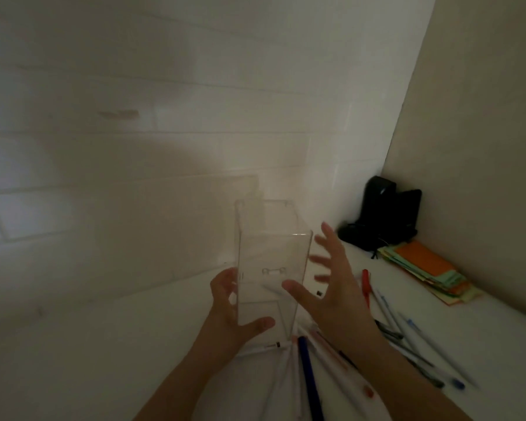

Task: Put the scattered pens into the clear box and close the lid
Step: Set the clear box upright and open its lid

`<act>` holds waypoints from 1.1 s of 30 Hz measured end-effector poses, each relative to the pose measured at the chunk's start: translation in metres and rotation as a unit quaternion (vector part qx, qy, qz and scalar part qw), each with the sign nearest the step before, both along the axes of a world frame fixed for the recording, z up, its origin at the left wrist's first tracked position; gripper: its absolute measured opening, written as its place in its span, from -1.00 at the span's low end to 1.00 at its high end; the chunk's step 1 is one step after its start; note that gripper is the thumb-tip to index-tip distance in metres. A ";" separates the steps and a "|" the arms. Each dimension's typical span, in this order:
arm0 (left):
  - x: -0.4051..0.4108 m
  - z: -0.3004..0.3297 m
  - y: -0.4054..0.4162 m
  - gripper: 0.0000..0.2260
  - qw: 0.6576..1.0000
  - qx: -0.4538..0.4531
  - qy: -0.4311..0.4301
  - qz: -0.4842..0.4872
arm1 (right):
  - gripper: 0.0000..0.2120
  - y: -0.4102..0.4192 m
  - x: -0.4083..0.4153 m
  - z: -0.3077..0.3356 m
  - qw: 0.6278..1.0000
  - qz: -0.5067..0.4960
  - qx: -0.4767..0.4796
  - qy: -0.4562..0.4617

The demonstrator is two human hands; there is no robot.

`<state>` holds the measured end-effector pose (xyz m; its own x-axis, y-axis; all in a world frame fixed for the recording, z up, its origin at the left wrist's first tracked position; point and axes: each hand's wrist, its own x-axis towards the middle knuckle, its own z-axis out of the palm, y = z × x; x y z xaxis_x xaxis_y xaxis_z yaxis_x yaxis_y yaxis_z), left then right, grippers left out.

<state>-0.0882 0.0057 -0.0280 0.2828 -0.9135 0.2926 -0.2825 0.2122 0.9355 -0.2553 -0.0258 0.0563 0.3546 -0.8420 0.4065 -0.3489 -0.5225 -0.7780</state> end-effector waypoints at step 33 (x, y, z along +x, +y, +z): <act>-0.005 -0.006 0.006 -0.23 1.000 0.010 0.025 0.007 | -0.39 -0.095 0.067 0.126 0.962 0.152 0.205 -0.100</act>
<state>-0.0934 0.0113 -0.0338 0.3099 -0.9149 0.2588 -0.2375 0.1891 0.9528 -0.1882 -0.1204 0.1823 0.5584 -0.8164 0.1475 -0.0509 -0.2112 -0.9761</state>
